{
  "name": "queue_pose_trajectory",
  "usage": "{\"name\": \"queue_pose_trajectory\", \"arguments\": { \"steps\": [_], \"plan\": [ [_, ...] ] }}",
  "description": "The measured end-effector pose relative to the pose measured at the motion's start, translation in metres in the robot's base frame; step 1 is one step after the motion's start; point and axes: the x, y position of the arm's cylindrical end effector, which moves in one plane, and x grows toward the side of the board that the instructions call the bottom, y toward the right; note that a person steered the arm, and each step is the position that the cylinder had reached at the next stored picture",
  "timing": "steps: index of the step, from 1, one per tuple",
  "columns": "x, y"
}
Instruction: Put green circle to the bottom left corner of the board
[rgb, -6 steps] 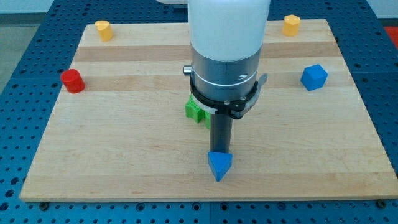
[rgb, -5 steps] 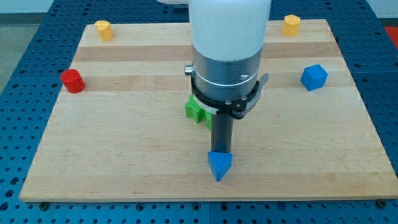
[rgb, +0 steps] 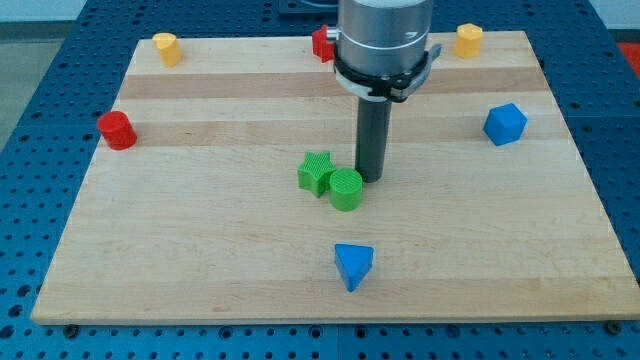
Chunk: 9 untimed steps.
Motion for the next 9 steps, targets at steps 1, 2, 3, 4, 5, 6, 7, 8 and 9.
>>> {"name": "queue_pose_trajectory", "arguments": {
  "steps": [1, 2, 3, 4, 5, 6, 7, 8, 9],
  "plan": [
    [0.004, -0.012],
    [0.010, -0.019],
    [0.019, -0.019],
    [0.031, -0.019],
    [0.036, -0.013],
    [0.038, 0.005],
    [0.044, 0.008],
    [0.052, 0.008],
    [0.060, -0.003]
  ]
}}
